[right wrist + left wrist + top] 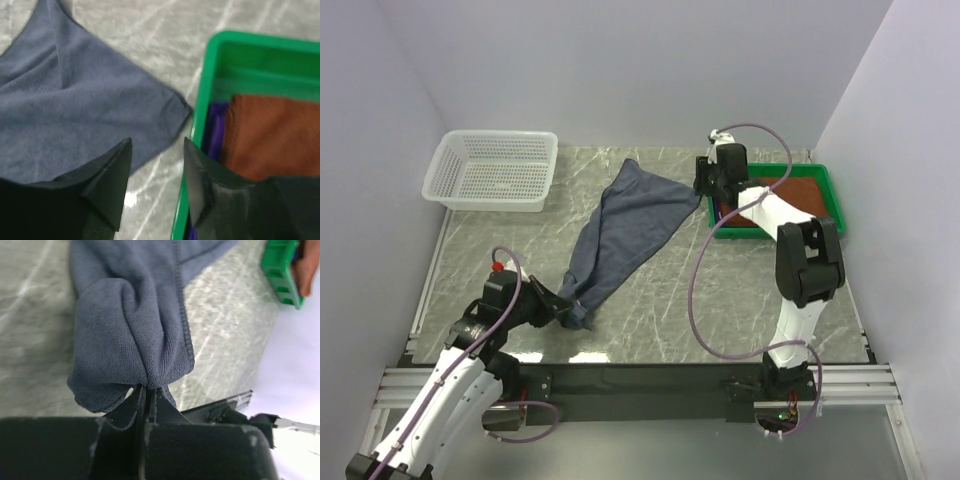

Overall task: Fold and stack the towels
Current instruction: Flatten out the crumpled towel

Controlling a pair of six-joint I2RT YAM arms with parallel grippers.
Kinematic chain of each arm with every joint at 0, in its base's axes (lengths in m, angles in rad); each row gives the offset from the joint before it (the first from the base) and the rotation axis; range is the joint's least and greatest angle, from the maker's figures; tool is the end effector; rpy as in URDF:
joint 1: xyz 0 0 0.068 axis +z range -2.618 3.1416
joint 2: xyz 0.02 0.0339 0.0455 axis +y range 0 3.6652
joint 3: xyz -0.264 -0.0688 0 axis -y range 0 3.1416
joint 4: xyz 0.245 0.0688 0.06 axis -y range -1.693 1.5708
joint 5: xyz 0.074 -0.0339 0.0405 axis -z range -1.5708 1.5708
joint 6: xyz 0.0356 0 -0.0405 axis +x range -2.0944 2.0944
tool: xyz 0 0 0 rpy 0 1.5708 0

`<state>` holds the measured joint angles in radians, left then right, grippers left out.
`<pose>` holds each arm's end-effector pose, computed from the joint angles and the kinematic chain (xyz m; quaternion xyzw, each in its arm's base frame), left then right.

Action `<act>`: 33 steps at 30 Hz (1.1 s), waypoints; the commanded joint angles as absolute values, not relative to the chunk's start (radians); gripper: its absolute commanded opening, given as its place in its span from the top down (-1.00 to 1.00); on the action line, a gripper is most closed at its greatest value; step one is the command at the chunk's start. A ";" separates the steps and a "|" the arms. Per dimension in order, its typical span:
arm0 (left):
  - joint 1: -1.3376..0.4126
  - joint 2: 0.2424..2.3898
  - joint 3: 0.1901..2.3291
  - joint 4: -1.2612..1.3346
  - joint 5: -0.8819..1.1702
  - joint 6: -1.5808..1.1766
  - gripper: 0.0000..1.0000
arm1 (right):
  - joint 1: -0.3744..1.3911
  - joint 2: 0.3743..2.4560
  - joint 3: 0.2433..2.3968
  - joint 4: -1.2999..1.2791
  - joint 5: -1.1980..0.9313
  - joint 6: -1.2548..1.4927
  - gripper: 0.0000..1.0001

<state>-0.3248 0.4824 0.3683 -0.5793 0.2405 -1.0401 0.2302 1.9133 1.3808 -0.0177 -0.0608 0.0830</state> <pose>0.1109 -0.0463 0.1983 -0.2669 0.8597 -0.3502 0.2588 0.4314 0.1033 0.2322 -0.0789 0.8687 0.1023 0.4781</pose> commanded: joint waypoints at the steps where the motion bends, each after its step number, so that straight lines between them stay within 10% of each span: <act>1: -0.324 0.502 0.387 -0.442 0.313 -1.046 0.97 | 0.279 1.723 1.349 -0.037 0.023 0.150 -0.10; 17: -0.324 0.391 0.373 -0.525 0.088 -1.124 0.77 | 0.713 1.695 1.068 -0.003 -0.198 0.453 0.03; 20: -0.324 0.319 0.362 -0.572 0.010 -1.184 0.38 | 0.745 1.746 1.074 -0.002 -0.201 0.462 0.04; 21: -0.324 0.287 0.367 -0.592 0.003 -1.207 -0.15 | 0.753 1.759 1.083 -0.002 -0.204 0.465 0.04; 24: -0.324 0.252 0.399 -0.621 -0.064 -1.218 -0.75 | 0.775 1.810 1.109 -0.012 -0.195 0.459 0.04; 33: -0.324 0.620 0.613 -0.595 -0.012 -0.878 -0.58 | 0.818 1.859 1.169 -0.058 -0.180 0.434 0.06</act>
